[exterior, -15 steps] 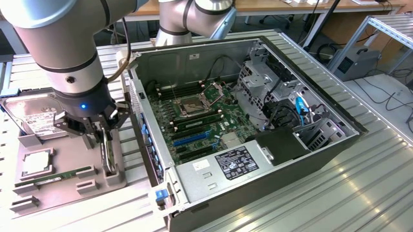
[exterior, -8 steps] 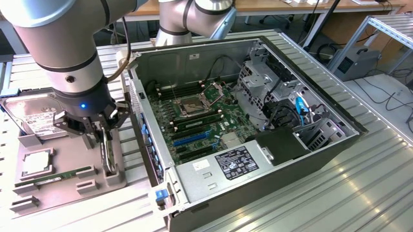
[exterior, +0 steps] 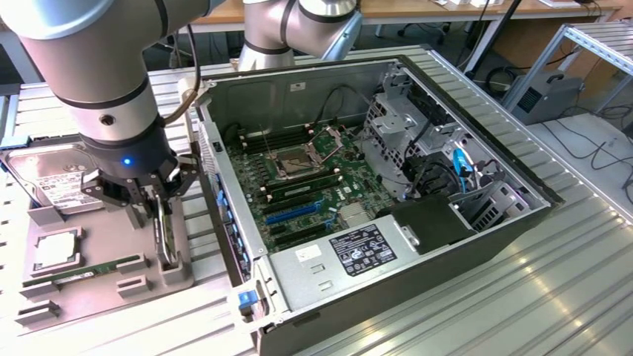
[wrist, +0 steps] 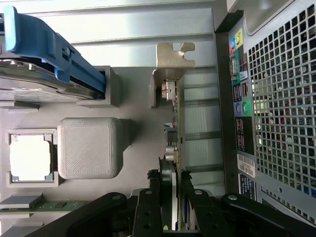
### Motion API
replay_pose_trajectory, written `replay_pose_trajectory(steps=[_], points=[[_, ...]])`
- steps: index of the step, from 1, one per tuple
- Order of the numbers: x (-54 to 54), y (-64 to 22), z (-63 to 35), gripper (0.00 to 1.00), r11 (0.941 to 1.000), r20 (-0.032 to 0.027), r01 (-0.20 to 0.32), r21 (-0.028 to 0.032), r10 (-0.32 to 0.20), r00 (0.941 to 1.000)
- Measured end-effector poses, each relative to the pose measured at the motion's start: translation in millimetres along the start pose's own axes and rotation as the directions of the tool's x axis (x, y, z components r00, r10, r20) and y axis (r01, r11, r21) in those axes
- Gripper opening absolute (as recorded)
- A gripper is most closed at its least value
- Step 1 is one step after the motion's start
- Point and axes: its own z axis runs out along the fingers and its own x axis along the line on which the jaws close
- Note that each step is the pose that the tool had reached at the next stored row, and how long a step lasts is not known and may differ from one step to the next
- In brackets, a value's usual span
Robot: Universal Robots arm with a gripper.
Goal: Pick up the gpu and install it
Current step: 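Pick up the gpu and move the gpu toward the slot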
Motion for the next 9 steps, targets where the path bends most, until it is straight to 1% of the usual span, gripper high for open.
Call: replay_pose_trajectory(steps=[9], points=[[0.0,0.1,-1.6,0.27,1.0,-0.0001,0.0,0.0,0.0,1.0]])
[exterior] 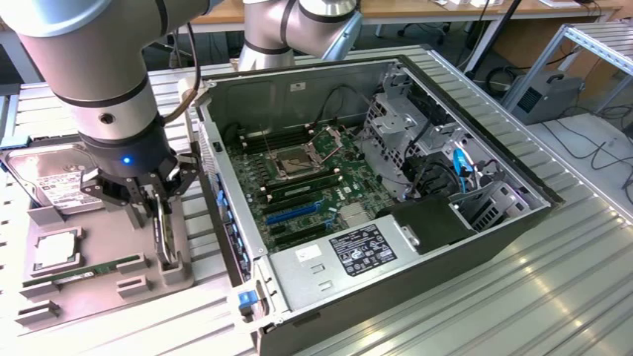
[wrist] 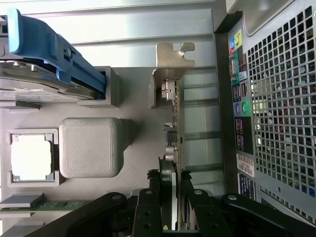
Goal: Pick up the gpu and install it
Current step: 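Pick up the gpu and move the gpu toward the slot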
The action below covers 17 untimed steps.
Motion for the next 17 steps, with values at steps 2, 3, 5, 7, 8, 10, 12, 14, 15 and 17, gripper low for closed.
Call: replay_pose_trajectory(steps=[2,3,5,7,8,10,12,14,15,17], points=[[0.0,0.0,-0.3,0.27,1.0,0.0,0.0,0.0,0.0,1.0],[0.0,0.0,-0.4,0.27,1.0,0.0,0.0,0.0,0.0,1.0],[0.0,0.0,-0.8,0.27,1.0,0.0,0.0,0.0,0.0,1.0],[0.0,0.1,-1.1,0.27,1.0,0.0,0.0,0.0,0.0,1.0],[0.0,0.1,-1.3,0.27,1.0,0.0,0.0,0.0,0.0,1.0],[0.0,0.1,-2.3,0.27,1.0,0.0,0.0,0.0,0.0,1.0],[-0.1,0.2,-2.8,0.27,1.0,0.0,0.0,0.0,0.0,1.0],[-0.1,0.2,-3.4,0.27,1.0,0.0001,0.0,0.0,0.0,1.0],[-0.1,0.2,-3.7,0.27,1.0,0.0001,0.0,-0.0001,0.0,1.0],[-0.1,0.2,-4.3,0.27,1.0,0.0,0.0,0.0,0.0,1.0]])
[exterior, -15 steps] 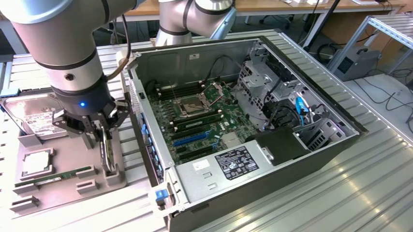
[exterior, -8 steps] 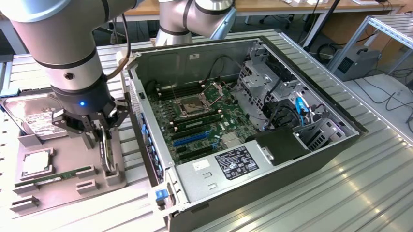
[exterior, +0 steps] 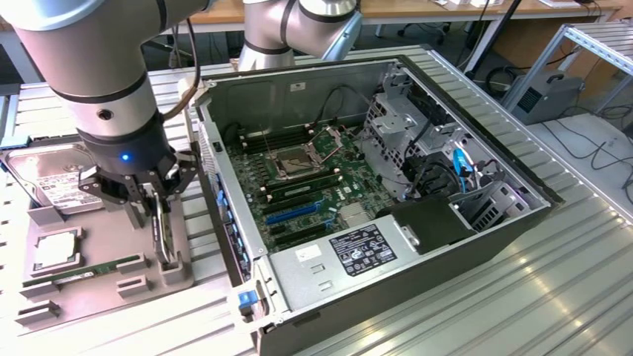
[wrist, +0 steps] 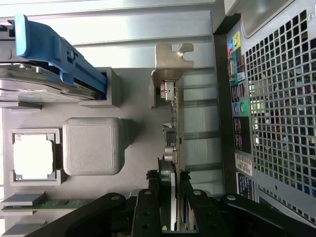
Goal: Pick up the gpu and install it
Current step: 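Pick up the gpu and move the gpu toward the slot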
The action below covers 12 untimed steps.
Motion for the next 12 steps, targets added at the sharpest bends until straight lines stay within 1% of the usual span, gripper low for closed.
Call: replay_pose_trajectory(steps=[12], points=[[-0.1,0.2,-3.2,0.27,1.0,0.0,0.0,0.0,0.0,1.0]])
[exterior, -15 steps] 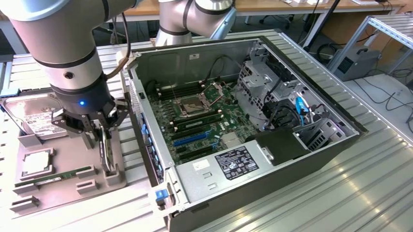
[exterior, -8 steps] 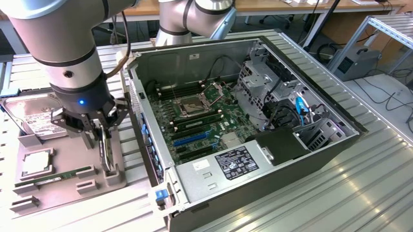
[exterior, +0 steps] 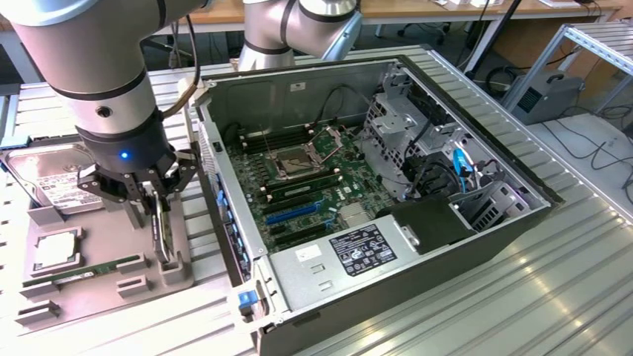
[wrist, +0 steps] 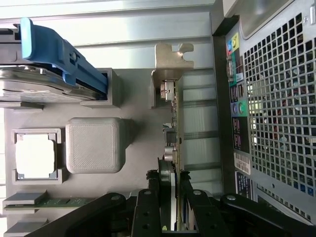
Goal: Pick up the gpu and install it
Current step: 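Pick up the gpu and move the gpu toward the slot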
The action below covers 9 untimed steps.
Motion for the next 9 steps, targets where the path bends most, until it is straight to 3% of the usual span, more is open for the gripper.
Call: replay_pose_trajectory(steps=[9], points=[[-0.1,0.1,-2.5,0.27,1.0,0.0,0.0,0.0,0.0,1.0]])
